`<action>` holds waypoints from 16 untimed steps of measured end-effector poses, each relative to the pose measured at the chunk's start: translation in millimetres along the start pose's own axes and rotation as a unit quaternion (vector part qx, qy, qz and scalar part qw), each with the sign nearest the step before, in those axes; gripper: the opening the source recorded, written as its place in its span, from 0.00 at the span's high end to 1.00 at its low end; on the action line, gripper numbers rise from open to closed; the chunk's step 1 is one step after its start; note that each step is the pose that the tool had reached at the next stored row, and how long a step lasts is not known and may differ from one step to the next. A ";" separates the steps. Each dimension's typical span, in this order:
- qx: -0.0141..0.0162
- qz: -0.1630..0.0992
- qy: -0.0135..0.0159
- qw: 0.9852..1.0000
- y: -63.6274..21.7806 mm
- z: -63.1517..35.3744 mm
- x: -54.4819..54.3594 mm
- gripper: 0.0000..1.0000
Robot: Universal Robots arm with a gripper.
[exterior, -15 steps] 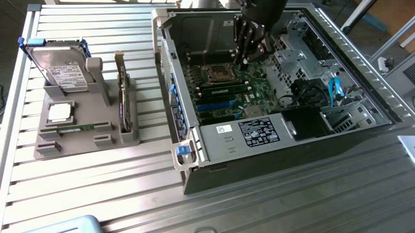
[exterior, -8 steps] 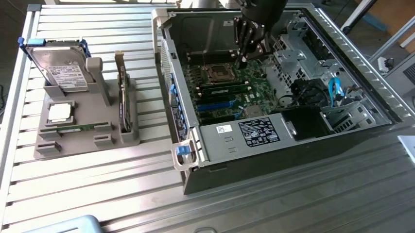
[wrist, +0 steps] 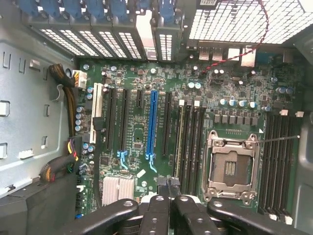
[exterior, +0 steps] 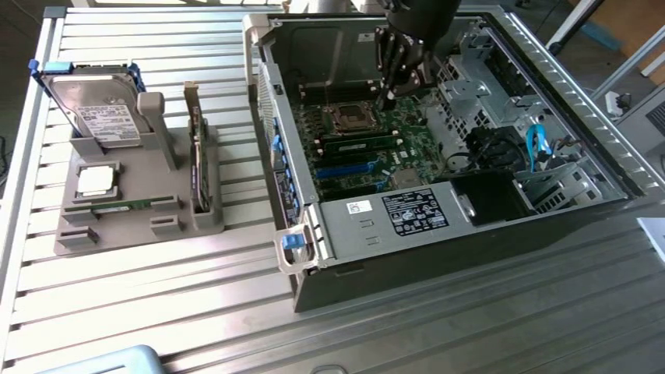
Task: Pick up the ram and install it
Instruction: 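Insert the ram into the slot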
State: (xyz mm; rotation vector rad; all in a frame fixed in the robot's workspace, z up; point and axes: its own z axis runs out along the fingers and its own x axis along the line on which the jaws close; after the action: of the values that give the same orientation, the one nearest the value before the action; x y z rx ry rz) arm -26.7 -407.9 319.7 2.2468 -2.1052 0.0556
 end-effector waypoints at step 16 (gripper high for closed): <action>0.016 0.021 -0.039 0.999 0.2 0.4 0.1 0.89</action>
State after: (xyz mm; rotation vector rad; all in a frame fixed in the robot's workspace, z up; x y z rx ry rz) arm -26.9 -408.1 319.3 2.2576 -2.2062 0.0037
